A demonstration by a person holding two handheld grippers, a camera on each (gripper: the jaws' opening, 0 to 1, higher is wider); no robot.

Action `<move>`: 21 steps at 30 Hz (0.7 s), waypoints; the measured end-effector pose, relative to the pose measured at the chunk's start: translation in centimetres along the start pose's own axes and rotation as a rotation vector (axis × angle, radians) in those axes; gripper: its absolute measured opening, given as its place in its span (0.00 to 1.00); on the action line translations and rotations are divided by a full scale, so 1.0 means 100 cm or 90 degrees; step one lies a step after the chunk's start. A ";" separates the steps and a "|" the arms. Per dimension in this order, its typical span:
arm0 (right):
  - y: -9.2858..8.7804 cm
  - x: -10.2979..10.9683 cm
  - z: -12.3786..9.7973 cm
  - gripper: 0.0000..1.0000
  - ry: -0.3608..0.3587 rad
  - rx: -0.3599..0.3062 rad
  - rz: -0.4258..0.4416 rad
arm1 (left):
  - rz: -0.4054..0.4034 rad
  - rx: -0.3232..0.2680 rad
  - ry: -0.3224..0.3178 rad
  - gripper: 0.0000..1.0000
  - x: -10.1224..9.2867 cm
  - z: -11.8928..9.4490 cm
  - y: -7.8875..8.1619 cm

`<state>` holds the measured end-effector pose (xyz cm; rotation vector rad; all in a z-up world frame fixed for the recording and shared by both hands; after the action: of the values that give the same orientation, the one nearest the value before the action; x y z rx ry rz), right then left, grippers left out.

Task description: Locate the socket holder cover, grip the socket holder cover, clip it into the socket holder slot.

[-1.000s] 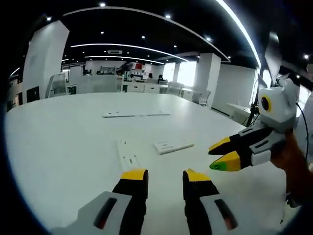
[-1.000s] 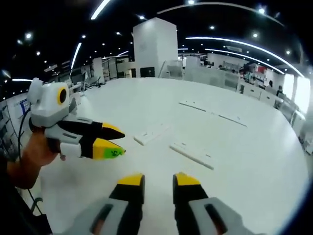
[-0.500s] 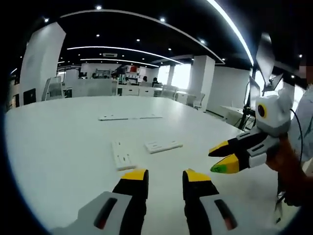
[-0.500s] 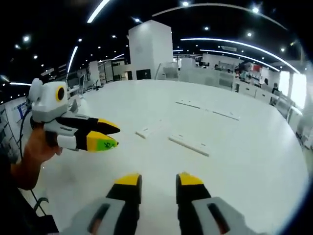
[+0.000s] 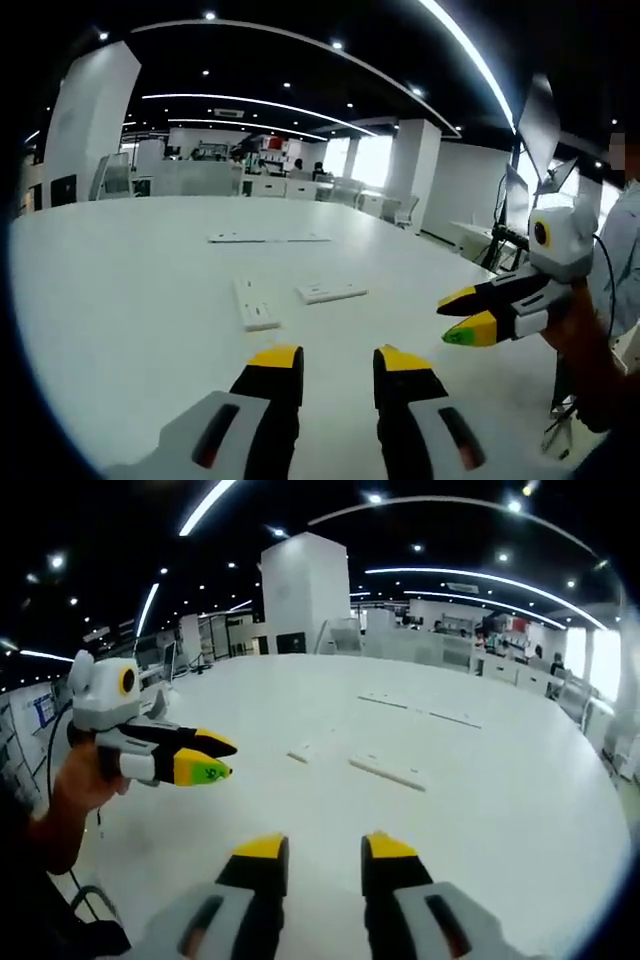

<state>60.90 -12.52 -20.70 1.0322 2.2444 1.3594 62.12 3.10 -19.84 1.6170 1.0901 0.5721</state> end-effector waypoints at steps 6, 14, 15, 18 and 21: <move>-0.006 -0.001 -0.014 0.33 -0.016 -0.014 0.010 | 0.024 -0.018 0.018 0.29 -0.007 -0.016 0.001; -0.016 0.002 -0.039 0.34 -0.040 -0.035 0.020 | 0.018 -0.040 0.022 0.31 0.002 -0.040 -0.003; -0.017 0.002 -0.040 0.34 -0.040 -0.037 0.025 | 0.017 -0.040 0.025 0.31 0.003 -0.043 -0.005; -0.023 0.003 -0.044 0.34 -0.039 -0.037 0.033 | 0.009 -0.039 0.025 0.32 0.004 -0.051 -0.007; -0.027 0.004 -0.048 0.35 -0.042 -0.037 0.034 | 0.004 -0.044 0.023 0.33 0.000 -0.060 -0.011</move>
<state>56.70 -16.04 -20.61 1.1080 2.1317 1.3832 56.94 6.12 -18.89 1.5560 1.0805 0.6379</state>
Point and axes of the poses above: the point that each gripper's makers call its tool centre point, and the gripper's own axes: z roughly forward along the fingers, x roughly to its left, y roughly out of its top, the point moved 4 cm from there along -z, roughly backward along the fingers, and after that the axes turned 6 degrees about y, right-handed, at the moved point
